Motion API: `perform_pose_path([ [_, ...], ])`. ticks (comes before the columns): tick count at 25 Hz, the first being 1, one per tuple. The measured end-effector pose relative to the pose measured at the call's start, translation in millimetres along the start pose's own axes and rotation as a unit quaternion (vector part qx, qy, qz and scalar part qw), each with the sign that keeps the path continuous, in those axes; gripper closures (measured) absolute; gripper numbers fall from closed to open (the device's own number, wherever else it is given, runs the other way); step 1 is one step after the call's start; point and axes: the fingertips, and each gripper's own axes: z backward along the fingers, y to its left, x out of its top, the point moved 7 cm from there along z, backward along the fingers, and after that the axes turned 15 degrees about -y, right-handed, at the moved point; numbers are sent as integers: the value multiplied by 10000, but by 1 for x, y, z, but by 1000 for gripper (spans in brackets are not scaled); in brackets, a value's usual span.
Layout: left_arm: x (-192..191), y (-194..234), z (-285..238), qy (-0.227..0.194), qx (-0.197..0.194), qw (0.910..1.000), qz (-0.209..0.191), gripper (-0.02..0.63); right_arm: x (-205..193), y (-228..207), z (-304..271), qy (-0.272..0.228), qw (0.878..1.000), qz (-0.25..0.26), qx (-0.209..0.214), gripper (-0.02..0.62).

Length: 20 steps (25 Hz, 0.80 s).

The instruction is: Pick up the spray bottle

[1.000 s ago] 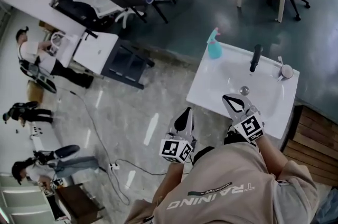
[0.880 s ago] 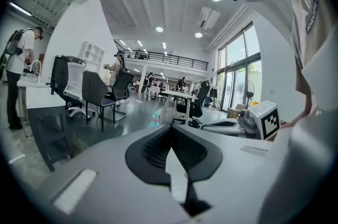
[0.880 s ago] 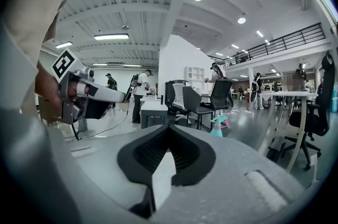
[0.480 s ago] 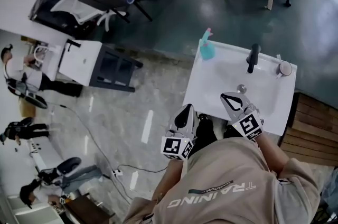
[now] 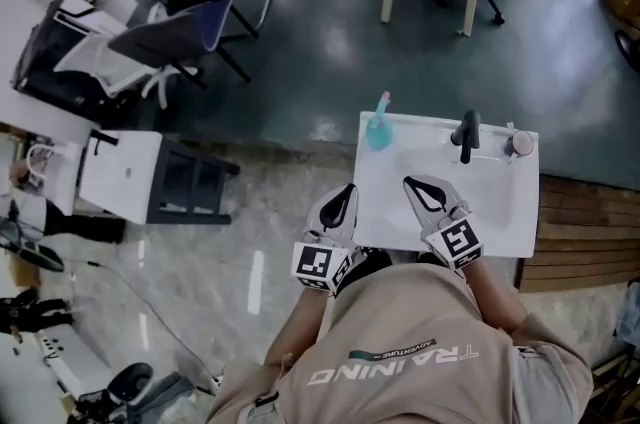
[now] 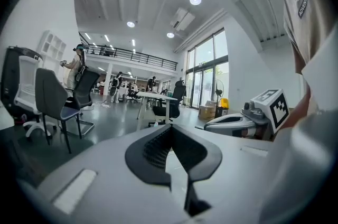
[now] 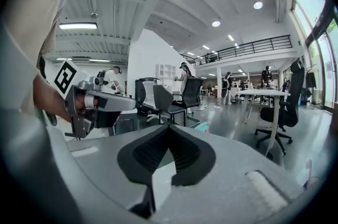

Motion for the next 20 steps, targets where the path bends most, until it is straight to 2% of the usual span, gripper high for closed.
perform_pose_path([
  [4,-3,19,-13,-65,-415,9988,267,588,7,-2,-13,-81,9988,-247,-409,592],
  [11,-17,26,-28,35,-866,9949,523,588,0,-4,-5,268,9955,-134,-904,592],
  [17,-23,34,-35,211,-847,9945,575,588,-1,-3,-8,390,9948,30,-942,592],
  [20,-17,33,-40,228,-824,9952,479,588,-2,-11,-13,358,9950,67,-926,592],
])
